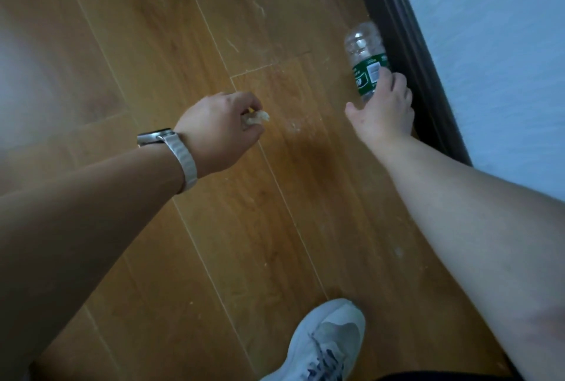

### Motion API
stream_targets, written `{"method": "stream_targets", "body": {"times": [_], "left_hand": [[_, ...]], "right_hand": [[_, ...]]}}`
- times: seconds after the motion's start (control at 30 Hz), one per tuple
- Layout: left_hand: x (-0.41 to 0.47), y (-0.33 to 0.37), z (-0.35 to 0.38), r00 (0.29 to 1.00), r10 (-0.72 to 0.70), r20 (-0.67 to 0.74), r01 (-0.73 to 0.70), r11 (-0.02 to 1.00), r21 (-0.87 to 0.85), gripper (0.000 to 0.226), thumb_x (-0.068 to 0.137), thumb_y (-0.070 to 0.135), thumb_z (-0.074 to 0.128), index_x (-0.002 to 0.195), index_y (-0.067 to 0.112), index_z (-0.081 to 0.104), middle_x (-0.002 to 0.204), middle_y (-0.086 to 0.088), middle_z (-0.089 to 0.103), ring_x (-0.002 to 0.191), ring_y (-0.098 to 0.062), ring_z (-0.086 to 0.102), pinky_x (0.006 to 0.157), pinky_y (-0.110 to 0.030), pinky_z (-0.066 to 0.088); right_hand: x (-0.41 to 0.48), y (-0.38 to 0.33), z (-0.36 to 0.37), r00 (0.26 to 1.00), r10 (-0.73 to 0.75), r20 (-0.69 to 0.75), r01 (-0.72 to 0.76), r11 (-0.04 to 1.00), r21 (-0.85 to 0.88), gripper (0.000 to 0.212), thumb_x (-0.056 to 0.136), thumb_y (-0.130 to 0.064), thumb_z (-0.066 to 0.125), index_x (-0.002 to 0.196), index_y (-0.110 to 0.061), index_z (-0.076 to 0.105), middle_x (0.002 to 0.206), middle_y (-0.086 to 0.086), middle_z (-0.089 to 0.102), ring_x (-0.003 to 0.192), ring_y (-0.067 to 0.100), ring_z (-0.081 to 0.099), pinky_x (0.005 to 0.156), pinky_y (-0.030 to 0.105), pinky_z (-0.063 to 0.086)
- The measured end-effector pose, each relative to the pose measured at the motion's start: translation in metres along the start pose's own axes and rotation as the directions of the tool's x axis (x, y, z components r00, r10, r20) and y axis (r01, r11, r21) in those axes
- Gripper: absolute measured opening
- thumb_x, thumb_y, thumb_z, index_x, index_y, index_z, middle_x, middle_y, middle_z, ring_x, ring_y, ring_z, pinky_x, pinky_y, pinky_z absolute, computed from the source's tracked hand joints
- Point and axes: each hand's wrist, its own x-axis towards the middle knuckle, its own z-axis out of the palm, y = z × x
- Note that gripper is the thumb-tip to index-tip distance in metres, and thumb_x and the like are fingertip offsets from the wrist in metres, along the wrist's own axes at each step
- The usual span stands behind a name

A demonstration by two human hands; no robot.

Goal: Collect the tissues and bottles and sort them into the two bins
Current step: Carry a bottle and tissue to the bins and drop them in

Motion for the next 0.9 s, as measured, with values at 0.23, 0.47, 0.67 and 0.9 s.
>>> {"method": "stream_targets", "body": {"times": [0.23, 0.47, 0.67, 0.9], "left_hand": [[-0.01, -0.008, -0.002, 1.0, 0.02, -0.01, -0.021, 1.0, -0.012, 0.026, 0.088, 0.037, 0.062, 0.11, 0.024, 0.065, 0.1, -0.003, 0.066, 0.09, -0.027, 0.061, 0.076, -0.037, 0.05], [-0.016, -0.006, -0.009, 0.999, 0.049, 0.009, -0.048, 0.999, -0.015, 0.026, 0.09, 0.035, 0.061, 0.113, 0.023, 0.064, 0.099, 0.002, 0.062, 0.087, -0.02, 0.059, 0.072, -0.033, 0.047], [-0.013, 0.002, -0.027, 0.991, 0.124, -0.047, -0.126, 0.991, -0.054, 0.027, 0.089, 0.031, 0.062, 0.113, 0.02, 0.065, 0.098, -0.001, 0.064, 0.084, -0.023, 0.061, 0.07, -0.037, 0.051], [-0.027, -0.001, -0.094, 0.992, 0.08, -0.094, -0.088, 0.993, -0.078, 0.026, 0.087, 0.029, 0.064, 0.11, 0.019, 0.066, 0.095, -0.001, 0.064, 0.082, -0.023, 0.061, 0.071, -0.039, 0.052]], "right_hand": [[0.011, 0.0, 0.002, 0.975, 0.22, 0.028, -0.222, 0.962, 0.16, 0.076, 0.08, -0.036, 0.068, 0.141, -0.014, 0.03, 0.131, 0.012, 0.043, 0.113, 0.032, 0.05, 0.074, 0.038, 0.043], [-0.003, -0.008, -0.005, 0.932, 0.311, 0.188, -0.348, 0.913, 0.215, 0.075, 0.075, -0.034, 0.073, 0.135, -0.011, 0.033, 0.126, 0.013, 0.048, 0.11, 0.033, 0.055, 0.083, 0.044, 0.051], [-0.019, -0.028, -0.019, 0.955, 0.146, 0.259, -0.242, 0.889, 0.388, 0.077, 0.068, -0.036, 0.075, 0.134, -0.021, 0.038, 0.116, 0.0, 0.049, 0.092, 0.021, 0.057, 0.078, 0.037, 0.049], [-0.038, -0.097, -0.077, 0.967, -0.075, 0.244, -0.058, 0.866, 0.497, 0.07, 0.071, -0.035, 0.071, 0.132, -0.03, 0.038, 0.113, -0.005, 0.05, 0.09, 0.016, 0.057, 0.073, 0.031, 0.047]]}}
